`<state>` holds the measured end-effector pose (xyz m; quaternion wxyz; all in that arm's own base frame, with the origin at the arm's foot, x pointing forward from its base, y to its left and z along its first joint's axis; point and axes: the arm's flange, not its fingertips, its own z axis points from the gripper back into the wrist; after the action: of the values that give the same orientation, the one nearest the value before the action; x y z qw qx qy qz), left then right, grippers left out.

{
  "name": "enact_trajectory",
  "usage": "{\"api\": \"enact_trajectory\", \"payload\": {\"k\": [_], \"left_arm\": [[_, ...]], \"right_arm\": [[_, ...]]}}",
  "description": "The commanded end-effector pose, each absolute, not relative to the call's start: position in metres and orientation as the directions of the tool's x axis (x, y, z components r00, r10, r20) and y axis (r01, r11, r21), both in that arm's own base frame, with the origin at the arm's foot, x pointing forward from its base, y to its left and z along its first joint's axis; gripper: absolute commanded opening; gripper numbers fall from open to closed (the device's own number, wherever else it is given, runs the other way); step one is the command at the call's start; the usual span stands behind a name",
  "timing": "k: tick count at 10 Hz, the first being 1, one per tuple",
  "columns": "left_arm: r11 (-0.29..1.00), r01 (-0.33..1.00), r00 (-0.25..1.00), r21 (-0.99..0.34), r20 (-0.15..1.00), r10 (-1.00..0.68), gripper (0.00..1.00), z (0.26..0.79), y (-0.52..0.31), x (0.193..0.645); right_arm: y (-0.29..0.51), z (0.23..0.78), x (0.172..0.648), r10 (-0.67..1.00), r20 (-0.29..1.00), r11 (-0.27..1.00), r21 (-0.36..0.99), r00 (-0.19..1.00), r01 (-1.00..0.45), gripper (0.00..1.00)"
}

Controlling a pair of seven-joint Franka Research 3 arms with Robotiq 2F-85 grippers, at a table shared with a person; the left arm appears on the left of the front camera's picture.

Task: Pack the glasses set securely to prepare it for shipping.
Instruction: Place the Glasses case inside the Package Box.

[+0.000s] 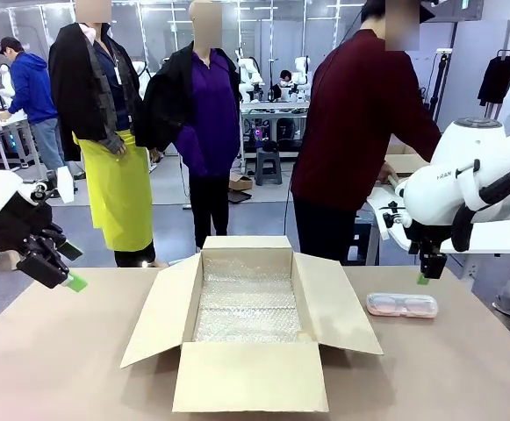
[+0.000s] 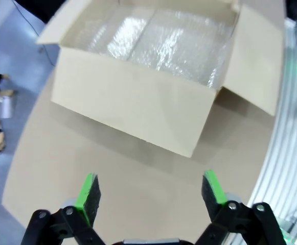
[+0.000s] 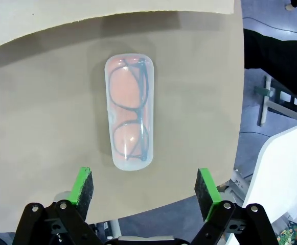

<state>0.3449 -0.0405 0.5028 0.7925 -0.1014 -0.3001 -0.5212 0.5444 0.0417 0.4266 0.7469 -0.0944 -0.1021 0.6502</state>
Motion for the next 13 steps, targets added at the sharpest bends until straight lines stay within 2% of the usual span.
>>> {"api": "enact_trajectory", "payload": {"k": [1,4,6,13], "left_arm": [[0.414,0.894,0.255,0.174,0.560,-0.788,1.00,0.502,-0.042,0.345],[0.414,0.894,0.255,0.174,0.560,-0.788,1.00,0.502,-0.042,0.345],[0.414,0.894,0.255,0.174,0.560,-0.788,1.00,0.502,-0.042,0.345],[0.414,0.894,0.255,0.174,0.560,-0.788,1.00,0.502,-0.042,0.345]], "right_arm": [[0.049,0.435,0.537,0.990,0.032,0.138,-0.290,0.135,-0.947,1.00],[0.048,0.432,0.543,0.992,0.031,0.128,-0.283,0.124,-0.950,1.00],[0.054,0.419,0.550,0.992,-0.064,0.088,-0.224,0.105,-0.971,1.00],[0.056,0.362,0.569,0.992,-0.024,0.119,-0.121,0.123,-0.985,1.00]]}}
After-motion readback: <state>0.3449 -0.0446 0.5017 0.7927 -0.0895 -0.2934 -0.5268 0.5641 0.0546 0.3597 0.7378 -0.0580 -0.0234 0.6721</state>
